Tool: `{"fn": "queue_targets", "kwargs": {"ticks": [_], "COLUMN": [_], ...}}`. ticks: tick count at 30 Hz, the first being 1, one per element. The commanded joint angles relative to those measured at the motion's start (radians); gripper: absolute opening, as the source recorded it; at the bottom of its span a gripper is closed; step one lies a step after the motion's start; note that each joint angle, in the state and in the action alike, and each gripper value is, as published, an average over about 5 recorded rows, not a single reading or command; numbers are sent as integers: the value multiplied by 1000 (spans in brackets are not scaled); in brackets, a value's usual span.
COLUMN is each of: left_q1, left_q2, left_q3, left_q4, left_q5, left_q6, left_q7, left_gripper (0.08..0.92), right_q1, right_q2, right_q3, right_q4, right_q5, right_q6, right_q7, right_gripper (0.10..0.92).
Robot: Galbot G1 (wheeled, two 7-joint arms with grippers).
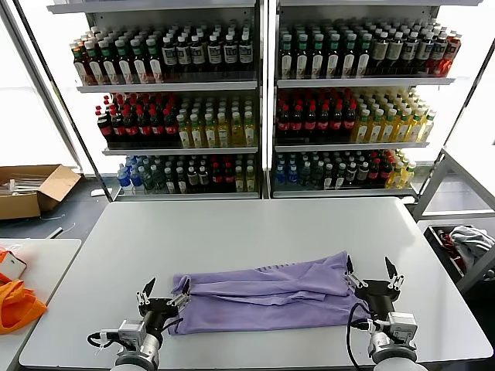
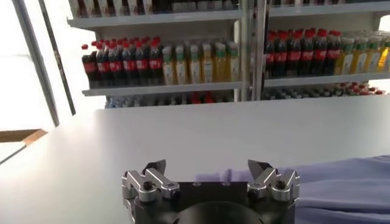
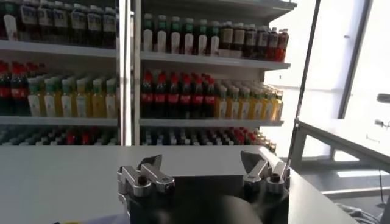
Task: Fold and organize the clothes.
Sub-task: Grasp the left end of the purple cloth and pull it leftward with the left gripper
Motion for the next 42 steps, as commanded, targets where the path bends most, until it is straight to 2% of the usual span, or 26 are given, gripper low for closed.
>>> {"fn": "queue_targets", "kwargs": {"ticks": [1,17,20,42], "left_q1": [10,-13,-11,-19], "left_q2": [-43,-42,-40,-32], "left_q3": [-6,-3,-1,-25], "left_q4": [22,114,121,125], "left_q5": [-59,-57,-56,-47], "left_q6": [2,3,5,-27], "left_q7": [-14,-3,-1,18], "left_gripper": [823,821,789,168], "right_q1": [-15,-23,-21,1], "right_q2": [-15,-9,-9,-8], "right_q3": [11,-17,-17,-31], "right_q4": [49,53,49,32], "right_q5": [18,10,10,11], "right_q6": [12,13,13,13], "right_q7": [8,5,6,9], "right_gripper": [822,823,823,823]}}
